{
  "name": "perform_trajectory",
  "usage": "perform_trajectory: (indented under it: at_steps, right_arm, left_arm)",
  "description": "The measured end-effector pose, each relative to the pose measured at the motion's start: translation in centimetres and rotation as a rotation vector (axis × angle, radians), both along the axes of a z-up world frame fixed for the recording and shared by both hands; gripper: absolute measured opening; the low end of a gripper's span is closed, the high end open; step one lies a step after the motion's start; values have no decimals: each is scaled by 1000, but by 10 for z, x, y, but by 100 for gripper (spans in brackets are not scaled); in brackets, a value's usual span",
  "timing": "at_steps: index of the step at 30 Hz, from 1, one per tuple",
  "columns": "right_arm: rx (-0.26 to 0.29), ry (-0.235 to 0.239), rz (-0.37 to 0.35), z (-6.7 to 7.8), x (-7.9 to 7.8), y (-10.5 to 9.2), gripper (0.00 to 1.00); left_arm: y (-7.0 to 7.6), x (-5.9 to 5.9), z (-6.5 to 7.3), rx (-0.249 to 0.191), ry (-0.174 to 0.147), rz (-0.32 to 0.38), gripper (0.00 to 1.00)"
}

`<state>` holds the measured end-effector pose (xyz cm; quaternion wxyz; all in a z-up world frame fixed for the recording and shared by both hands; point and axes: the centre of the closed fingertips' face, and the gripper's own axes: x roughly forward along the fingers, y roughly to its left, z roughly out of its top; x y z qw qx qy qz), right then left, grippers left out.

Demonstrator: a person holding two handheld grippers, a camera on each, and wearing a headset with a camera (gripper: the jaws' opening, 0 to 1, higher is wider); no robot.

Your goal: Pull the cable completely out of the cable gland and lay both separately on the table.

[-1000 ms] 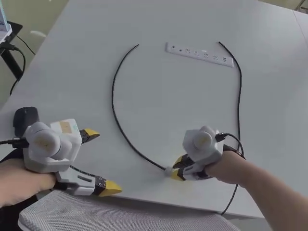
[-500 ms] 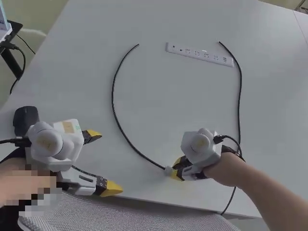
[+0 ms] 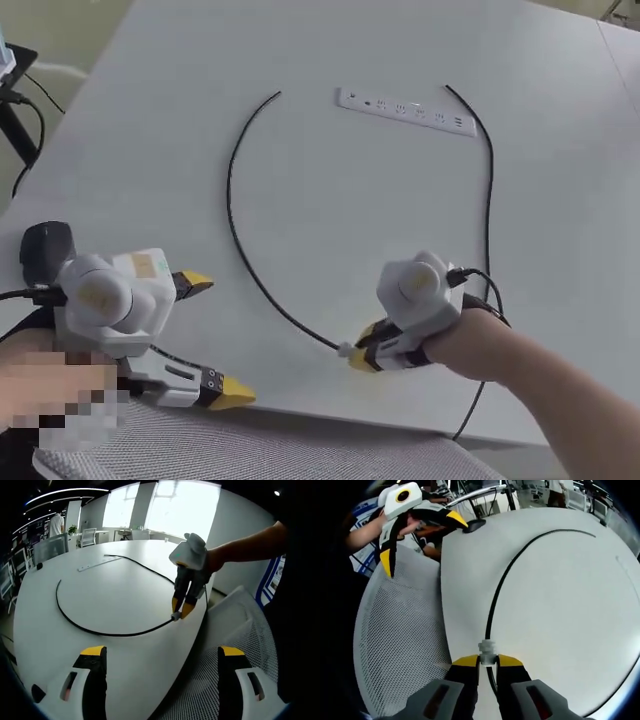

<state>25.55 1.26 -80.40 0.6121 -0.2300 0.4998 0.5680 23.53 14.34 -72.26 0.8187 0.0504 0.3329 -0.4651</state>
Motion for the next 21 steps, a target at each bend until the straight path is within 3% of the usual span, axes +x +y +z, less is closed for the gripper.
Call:
perform_trajectory:
  at_steps: [6,10,21]
  right_arm:
    - [21,-8,5,18,-1,3,7]
    - [34,-23,20,33,-3,5,7]
    - [57,-73,53,69,-5,6,6]
  left_arm:
    - [-10,2,5,-3,-16,-21,92]
    - [-22,6,15,-31,-37,-35,92]
    - [-48,14,21,-56,-61,-90,91]
